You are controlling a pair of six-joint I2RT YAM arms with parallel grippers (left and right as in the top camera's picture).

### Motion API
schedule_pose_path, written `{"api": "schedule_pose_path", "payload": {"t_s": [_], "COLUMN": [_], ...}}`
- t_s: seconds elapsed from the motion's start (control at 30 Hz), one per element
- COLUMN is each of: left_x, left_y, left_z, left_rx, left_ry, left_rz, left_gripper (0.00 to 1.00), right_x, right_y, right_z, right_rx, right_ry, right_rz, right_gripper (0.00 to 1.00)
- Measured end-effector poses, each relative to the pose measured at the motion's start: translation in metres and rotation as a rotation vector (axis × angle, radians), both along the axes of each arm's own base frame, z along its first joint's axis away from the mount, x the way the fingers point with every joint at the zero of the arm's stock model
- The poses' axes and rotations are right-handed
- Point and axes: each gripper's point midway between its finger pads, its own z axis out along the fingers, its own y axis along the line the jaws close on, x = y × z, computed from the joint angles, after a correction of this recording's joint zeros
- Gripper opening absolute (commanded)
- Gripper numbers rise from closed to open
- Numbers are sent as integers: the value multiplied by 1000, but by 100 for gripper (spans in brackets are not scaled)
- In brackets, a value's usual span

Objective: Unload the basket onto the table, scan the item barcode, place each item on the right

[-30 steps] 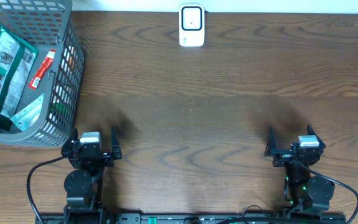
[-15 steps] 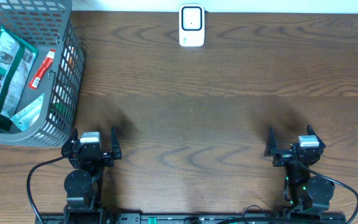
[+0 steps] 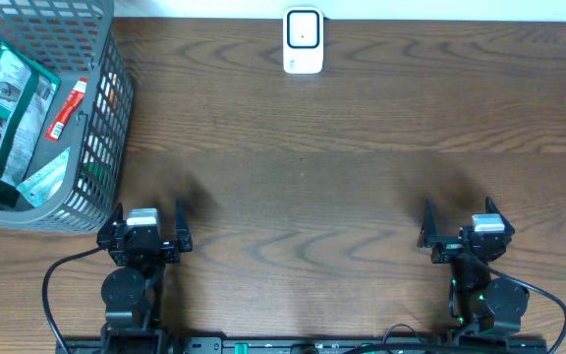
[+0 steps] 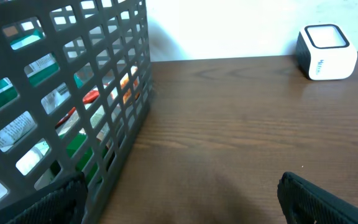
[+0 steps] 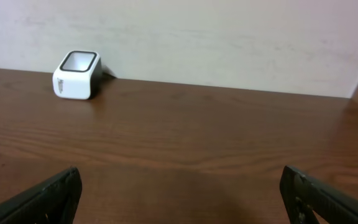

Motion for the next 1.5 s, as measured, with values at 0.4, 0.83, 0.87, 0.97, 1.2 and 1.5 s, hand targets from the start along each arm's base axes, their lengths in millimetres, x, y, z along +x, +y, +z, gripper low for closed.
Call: {"api": "schedule_pose_path", "payload": {"t_s": [0.4, 0.83, 0.87, 0.97, 1.2, 1.5], "left_x": [0, 0, 0, 0, 2, 4], "left_y": [0, 0, 0, 0, 0, -22], "left_z": [0, 0, 0, 0, 2, 12], "left_rx": [0, 0, 0, 0, 0, -111], "left_ry": [0, 0, 0, 0, -23, -68], "left_rz": [0, 0, 0, 0, -1, -114], "left_gripper": [98, 98, 98, 98, 98, 98], "right_x": [0, 0, 0, 0, 0, -1], "right_y": [0, 0, 0, 0, 0, 21], "right_z": [0, 0, 0, 0, 2, 10], "right_rx": [0, 0, 0, 0, -1, 28], "right_ry": [0, 0, 0, 0, -7, -39], "right_rz": [0, 0, 0, 0, 2, 123], "right_gripper": [99, 99, 99, 99, 99, 99]}}
